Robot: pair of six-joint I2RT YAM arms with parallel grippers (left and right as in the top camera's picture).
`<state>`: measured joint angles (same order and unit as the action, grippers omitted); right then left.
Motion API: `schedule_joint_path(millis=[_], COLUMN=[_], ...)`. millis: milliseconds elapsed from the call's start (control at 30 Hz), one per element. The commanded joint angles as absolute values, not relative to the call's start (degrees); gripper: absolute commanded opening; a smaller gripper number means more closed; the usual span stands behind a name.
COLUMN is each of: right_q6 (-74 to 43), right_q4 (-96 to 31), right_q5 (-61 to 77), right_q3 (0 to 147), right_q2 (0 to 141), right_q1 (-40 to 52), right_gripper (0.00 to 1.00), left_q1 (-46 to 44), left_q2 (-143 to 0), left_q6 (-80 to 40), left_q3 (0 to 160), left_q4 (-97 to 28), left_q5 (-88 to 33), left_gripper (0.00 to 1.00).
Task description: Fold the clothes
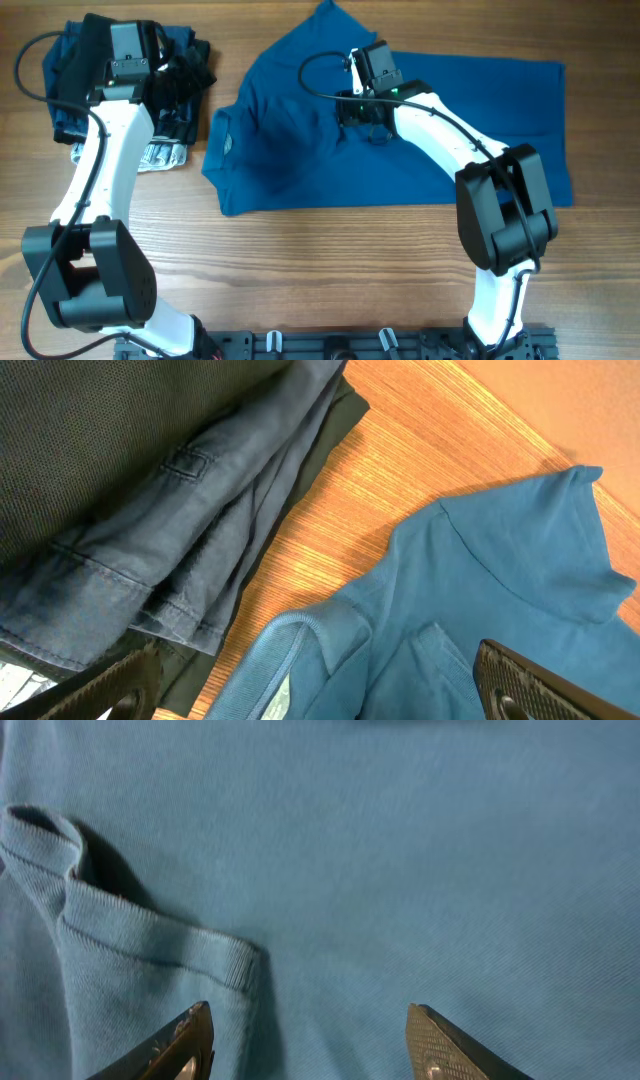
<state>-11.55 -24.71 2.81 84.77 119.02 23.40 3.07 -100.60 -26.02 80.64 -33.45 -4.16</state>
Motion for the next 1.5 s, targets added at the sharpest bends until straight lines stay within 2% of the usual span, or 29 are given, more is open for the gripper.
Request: schedule_joint_path(millis=[0,200,233,300,333,367,433,467,500,667,800,833,1000,1200,1233,1267,1333,1467], right_q6=[-14.2,-16.99,-17.15,-17.15,-17.15,-17.12,-17.12,-17.12,-17.15,-18.39,-18.41,-18.41,-18.26,-19.9,-19.9,-19.92,-21.45,-26.15], right_q4=[-24.4,-22.72,-22.76,-22.37,-22.28,-22.48,-23.14,-23.55,-24.05,-26.04,-25.76,-25.76,-26.92,-28.01,-27.92,-27.66,-26.85,-26.79], right_q5=[4.73,11.05,11.05,11.05,11.05,11.03,11.03,11.03,11.05,11.05,11.05,11.05,5.72,6.04,6.31,7.29,13.06,16.19], right_q3=[84.07,84.07,84.07,84.07,84.07,84.07,84.07,84.07,84.07,84.07,84.07,84.07,84.09,84.09,84.09,84.09,84.09,84.09], right_q2=[120.66,123.39,123.44,123.44,123.44,123.44,123.44,123.44,123.44,123.44,123.44,123.44,122.76,121.93,121.93,121.93,121.93,122.21], right_q1=[23.97,24.05,24.14,24.49,24.58,24.58,24.58,24.58,24.58,24.58,24.58,24.58,23.49,21.37,21.43,21.45,21.45,21.98], right_gripper=[0.63,0.65,0.62,0.48,0.27,0.18,0.18,0.28,0.32,0.35,0.13,0.04,0.04,0.04,0.07,0.23,0.41,0.38], left_q1=[3.16,3.16,3.18,3.16,3.16,3.16,3.16,3.18,3.18,3.16,3.18,3.16,3.18,3.16,3.18,3.16,3.16,3.16], left_q2=[-99.7,-99.7,-99.7,-99.7,-99.7,-99.7,-99.7,-99.7,-99.7,-99.7,-99.7,-99.7,-99.7,-99.72,-99.7,-99.7,-99.7,-99.7], left_q6=[-25.08,-25.08,-25.08,-25.08,-25.08,-25.08,-25.08,-25.08,-25.08,-25.08,-25.08,-25.08,-25.08,-25.08,-25.08,-25.08,-25.08,-25.08], left_q3=[81.34,81.34,81.34,81.34,81.34,81.34,81.34,81.34,81.34,81.34,81.34,81.34,81.34,81.34,81.34,81.34,81.34,81.34], left_q4=[-33.28,-33.28,-33.28,-33.28,-33.28,-33.28,-33.28,-33.28,-33.28,-33.28,-33.28,-33.28,-33.28,-33.28,-33.28,-33.28,-33.28,-33.28], left_q5=[-4.01,-4.01,-4.01,-4.01,-4.01,-4.01,-4.01,-4.01,-4.01,-4.01,-4.01,-4.01,-4.01,-4.01,-4.01,-4.01,-4.01,-4.01], left_gripper=[1.0,1.0,1.0,1.0,1.0,1.0,1.0,1.0,1.0,1.0,1.0,1.0,1.0,1.0,1.0,1.0,1.0,1.0])
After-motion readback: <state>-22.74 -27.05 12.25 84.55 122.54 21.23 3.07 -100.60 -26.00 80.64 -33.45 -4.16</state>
